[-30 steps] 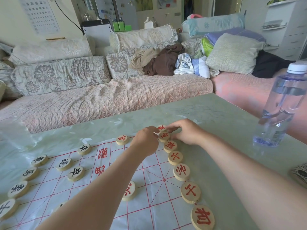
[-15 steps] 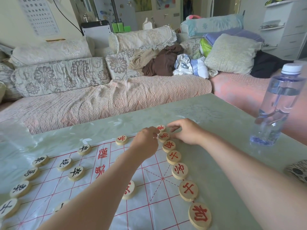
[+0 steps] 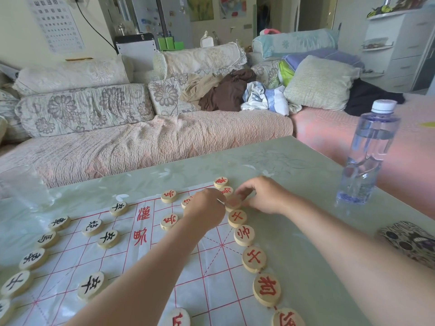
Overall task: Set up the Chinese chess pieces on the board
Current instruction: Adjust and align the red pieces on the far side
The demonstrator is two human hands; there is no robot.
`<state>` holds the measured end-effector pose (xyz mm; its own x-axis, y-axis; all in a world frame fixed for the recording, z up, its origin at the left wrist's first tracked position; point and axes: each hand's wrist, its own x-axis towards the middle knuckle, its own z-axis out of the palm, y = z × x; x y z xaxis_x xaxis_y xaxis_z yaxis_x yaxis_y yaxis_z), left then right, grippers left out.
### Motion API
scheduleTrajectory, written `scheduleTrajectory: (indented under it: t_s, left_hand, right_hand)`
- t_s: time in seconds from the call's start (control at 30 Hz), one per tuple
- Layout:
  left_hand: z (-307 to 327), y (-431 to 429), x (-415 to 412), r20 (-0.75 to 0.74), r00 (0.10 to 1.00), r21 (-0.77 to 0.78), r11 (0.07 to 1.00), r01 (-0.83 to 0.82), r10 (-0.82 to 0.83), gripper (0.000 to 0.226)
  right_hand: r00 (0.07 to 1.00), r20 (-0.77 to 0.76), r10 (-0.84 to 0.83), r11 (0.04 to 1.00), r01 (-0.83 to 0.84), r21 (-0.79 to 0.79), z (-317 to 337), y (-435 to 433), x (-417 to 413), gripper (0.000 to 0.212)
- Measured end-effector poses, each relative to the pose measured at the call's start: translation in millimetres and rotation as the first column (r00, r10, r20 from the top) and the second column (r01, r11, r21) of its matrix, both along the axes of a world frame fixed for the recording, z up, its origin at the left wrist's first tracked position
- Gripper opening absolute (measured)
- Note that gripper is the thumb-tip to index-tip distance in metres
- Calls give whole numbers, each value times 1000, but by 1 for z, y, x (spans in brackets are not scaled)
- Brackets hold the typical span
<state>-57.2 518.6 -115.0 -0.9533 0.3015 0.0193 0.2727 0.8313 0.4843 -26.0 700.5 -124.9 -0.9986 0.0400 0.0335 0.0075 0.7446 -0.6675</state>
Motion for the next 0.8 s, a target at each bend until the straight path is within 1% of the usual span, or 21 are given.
scheduleTrajectory:
  t_s: [0.17,0.3,0.43,0.53,0.6,0.7,0.8]
  left_hand:
    - [-2,-3,-3,27,1000,55,998,4,-6,35]
    - [-4,-3,-2,19,999,39,998,42,-43,34]
    - [-5,-4,-2,1,997,21,997,77,-77,35]
    - [-6,-7,-1,-18,995,-22,995,94,-95,37]
    - [-6,-7,0,-47,993,-39,993,109,-111,35]
    - [-6,-5,0,-57,992,-35,994,107,-109,31]
    - [-6,-4,-2,-51,994,-16,995,95,-96,32]
  right_hand:
    - [1000,13,-15,1000,15,3,-1,2,4,35]
    - [1000,-22,-6,999,5,-41,-1,1,4,35]
    - [1000,-11,-14,999,14,-32,-2,-3,1,36]
    - [1000,-8,-17,999,17,-31,-5,-2,0,33]
    - [1000,-13,-15,999,15,-40,-4,-2,0,30]
    - [1000,-15,-3,998,2,-59,-4,-4,0,23]
    - [1000,-22,-7,999,6,-52,-6,-4,-2,24]
